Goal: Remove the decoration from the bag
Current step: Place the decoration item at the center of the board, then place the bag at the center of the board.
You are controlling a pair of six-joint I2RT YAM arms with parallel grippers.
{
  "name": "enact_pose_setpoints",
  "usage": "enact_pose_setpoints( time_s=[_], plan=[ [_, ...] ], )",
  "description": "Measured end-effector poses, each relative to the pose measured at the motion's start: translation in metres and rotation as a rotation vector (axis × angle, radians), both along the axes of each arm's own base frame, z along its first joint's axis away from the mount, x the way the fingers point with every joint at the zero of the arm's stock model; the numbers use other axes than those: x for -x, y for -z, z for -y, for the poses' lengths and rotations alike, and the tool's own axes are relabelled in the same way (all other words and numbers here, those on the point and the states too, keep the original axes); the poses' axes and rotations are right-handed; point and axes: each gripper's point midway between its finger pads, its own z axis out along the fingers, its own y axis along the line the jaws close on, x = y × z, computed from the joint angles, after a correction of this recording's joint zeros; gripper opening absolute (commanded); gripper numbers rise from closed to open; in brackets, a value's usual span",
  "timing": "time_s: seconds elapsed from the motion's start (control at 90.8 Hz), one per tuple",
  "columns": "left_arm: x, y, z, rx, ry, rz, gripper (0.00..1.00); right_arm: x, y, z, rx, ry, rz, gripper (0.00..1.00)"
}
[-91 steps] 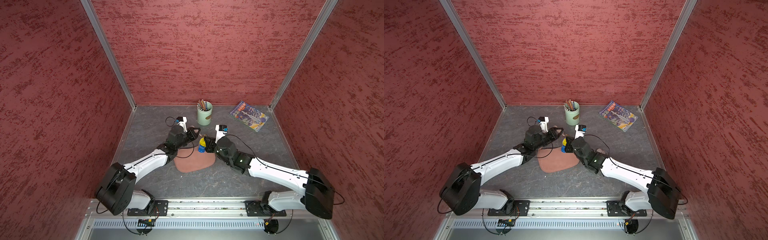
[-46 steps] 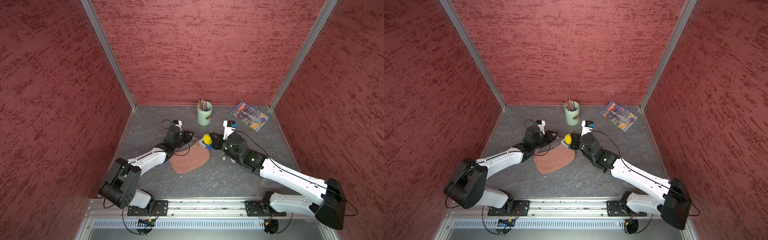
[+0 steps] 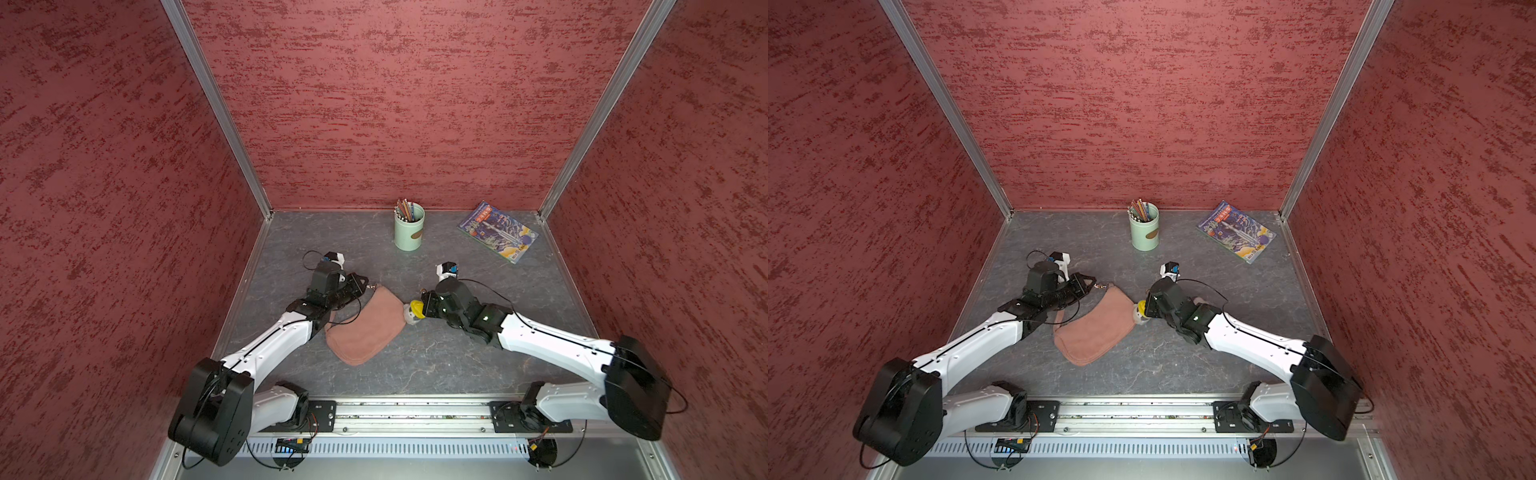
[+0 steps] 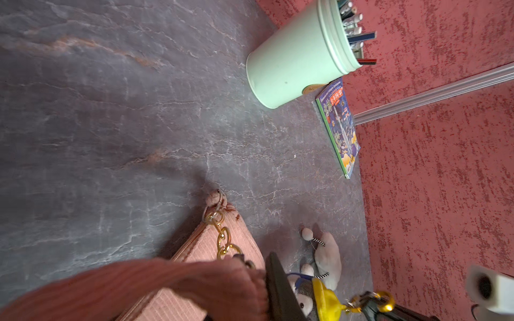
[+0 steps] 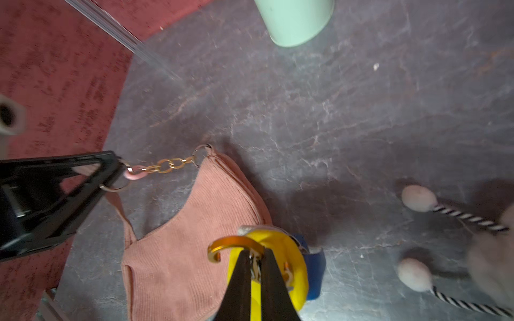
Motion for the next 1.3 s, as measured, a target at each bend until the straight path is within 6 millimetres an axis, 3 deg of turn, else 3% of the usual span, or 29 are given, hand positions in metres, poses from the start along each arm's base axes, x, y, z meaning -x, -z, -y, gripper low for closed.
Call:
enact_pose_setpoints(
  time_s=[0.099, 0.209, 0.507, 0.749, 0.981, 1.146, 1.3],
  plan=[
    [0.001, 0.015, 0.004, -0.008, 0.015, -0.043, 0.18, -0.021, 0.037, 0.005, 0.047, 0.03, -0.079, 0.09],
    [0.003, 0.028, 0.014, -0.02, 0.046, -0.084, 0.17, -0.048, 0.061, 0.005, 0.071, 0.051, -0.127, 0.09],
    [0.007, 0.036, 0.039, -0.044, 0.126, -0.095, 0.18, -0.107, 0.062, -0.011, 0.096, 0.036, -0.092, 0.16],
    [-0.007, 0.058, 0.069, -0.067, 0.203, -0.128, 0.17, -0.109, 0.083, -0.006, 0.191, -0.01, -0.12, 0.36],
    [-0.019, 0.066, 0.086, -0.061, 0.249, -0.137, 0.17, -0.106, 0.07, 0.005, 0.23, -0.024, -0.124, 0.47],
    [-0.032, 0.065, 0.091, -0.107, 0.262, -0.168, 0.23, -0.107, 0.038, 0.018, 0.191, 0.003, -0.092, 0.51],
    [-0.04, 0.054, 0.09, -0.169, 0.273, -0.183, 0.32, -0.095, 0.01, 0.033, 0.152, 0.021, -0.061, 0.53]
  ],
)
